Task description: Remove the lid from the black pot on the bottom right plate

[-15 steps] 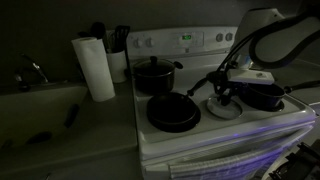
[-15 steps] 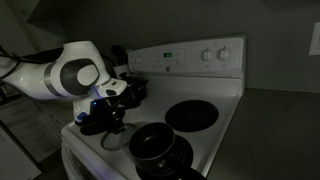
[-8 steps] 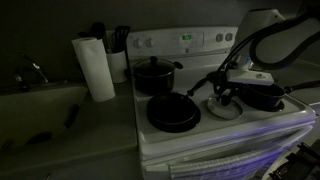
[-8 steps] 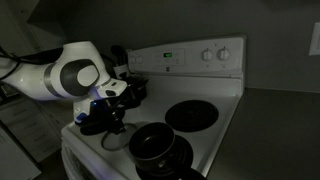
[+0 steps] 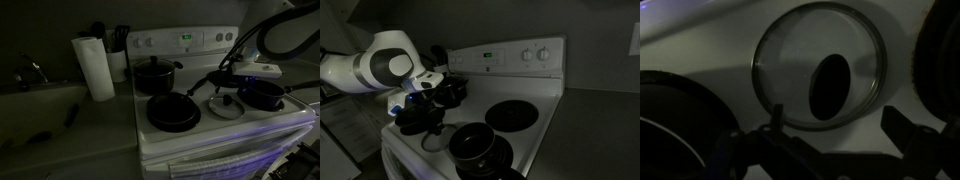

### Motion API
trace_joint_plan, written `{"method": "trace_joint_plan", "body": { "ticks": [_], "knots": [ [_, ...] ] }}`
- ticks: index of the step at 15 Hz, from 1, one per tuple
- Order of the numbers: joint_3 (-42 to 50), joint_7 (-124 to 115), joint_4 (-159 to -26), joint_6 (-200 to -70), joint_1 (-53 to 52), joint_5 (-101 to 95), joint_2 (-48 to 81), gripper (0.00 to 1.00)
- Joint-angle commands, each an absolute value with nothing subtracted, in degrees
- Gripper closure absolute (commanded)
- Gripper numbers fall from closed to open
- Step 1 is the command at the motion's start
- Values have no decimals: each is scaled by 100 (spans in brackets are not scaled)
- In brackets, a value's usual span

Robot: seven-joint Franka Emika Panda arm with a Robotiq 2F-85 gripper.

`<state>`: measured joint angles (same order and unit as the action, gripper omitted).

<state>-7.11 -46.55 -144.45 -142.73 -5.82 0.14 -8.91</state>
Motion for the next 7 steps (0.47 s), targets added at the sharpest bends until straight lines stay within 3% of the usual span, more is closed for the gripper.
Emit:
{"method": "trace_joint_plan", "body": {
  "ticks": [1, 7],
  "knots": [
    [-749, -4404, -14456, -13886, -493, 9, -1332, 0],
    [-772, -4274, -14454, -13624, -452, 138, -1644, 0]
  ]
}}
